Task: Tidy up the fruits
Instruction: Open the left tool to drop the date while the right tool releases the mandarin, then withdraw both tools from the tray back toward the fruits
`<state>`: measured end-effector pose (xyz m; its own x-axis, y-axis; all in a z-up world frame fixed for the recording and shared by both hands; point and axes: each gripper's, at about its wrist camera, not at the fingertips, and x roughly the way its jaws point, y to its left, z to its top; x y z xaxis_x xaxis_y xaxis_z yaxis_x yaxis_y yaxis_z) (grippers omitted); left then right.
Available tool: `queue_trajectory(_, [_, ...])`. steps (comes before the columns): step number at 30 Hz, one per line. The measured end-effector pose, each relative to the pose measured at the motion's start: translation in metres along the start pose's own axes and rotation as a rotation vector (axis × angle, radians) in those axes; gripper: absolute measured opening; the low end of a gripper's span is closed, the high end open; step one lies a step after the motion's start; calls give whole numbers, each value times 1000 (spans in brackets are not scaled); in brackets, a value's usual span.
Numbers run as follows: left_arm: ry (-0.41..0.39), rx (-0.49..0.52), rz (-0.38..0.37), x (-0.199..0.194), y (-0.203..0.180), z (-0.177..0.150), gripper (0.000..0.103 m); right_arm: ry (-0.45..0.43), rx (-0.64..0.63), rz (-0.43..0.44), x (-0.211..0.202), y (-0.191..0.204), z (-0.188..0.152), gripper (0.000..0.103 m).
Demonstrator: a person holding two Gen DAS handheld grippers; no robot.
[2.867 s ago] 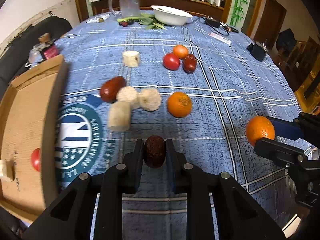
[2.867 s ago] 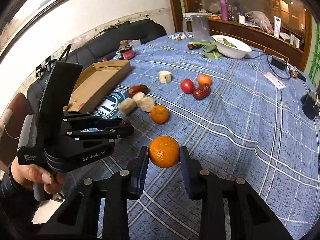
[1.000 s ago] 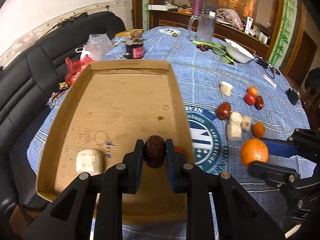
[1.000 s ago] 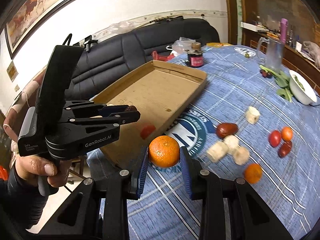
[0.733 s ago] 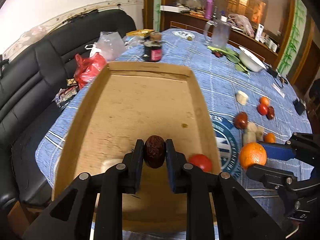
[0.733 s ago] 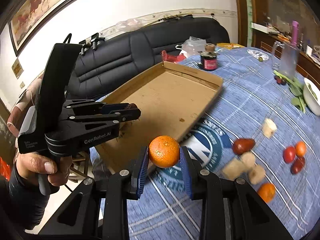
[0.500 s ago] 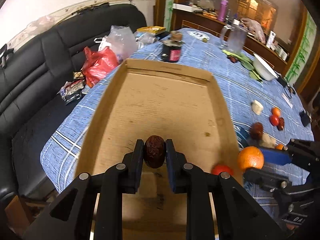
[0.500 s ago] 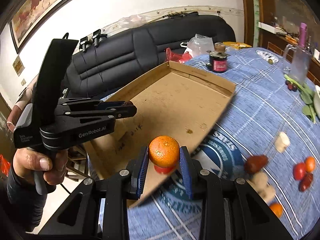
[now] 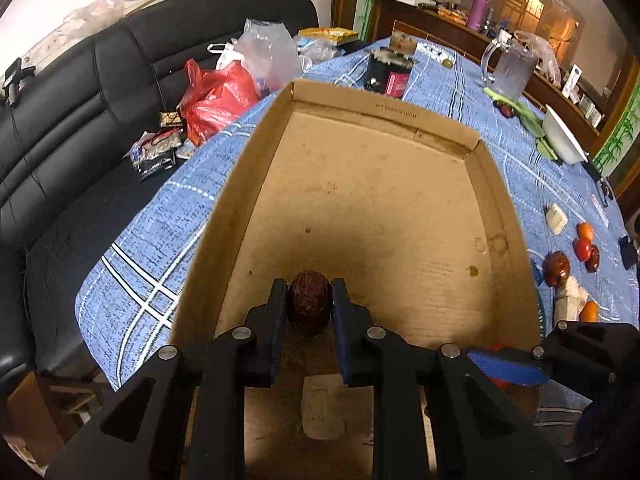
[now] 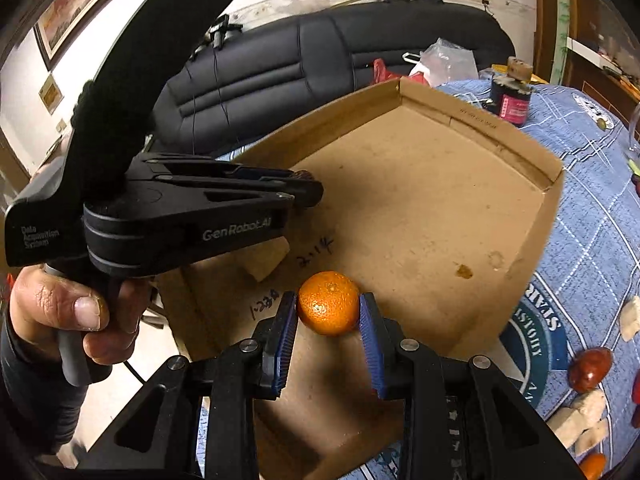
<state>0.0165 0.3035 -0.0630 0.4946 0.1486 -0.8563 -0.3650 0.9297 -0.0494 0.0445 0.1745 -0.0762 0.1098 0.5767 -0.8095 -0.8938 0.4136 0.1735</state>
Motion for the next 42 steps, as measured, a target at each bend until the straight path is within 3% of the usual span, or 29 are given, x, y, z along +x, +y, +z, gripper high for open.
queue_trajectory(8, [-2, 25, 45, -1, -8, -2, 20, -6, -8, -5, -1, 0, 1, 41])
queue_trajectory(12, [-31, 13, 52, -11, -6, -3, 56, -29, 4, 1, -14, -2, -1, 42])
queue_trajectory(20, [-95, 18, 53, -39, -17, -5, 57, -111, 34, -5, -61, -3, -18, 42])
queue_trajectory(24, [-105, 37, 37, -46, -31, -10, 57, -146, 59, -28, -86, -10, -30, 49])
queue_trajectory(42, [-126, 160, -48, -70, -102, -32, 58, -175, 201, -169, -151, -63, -99, 54])
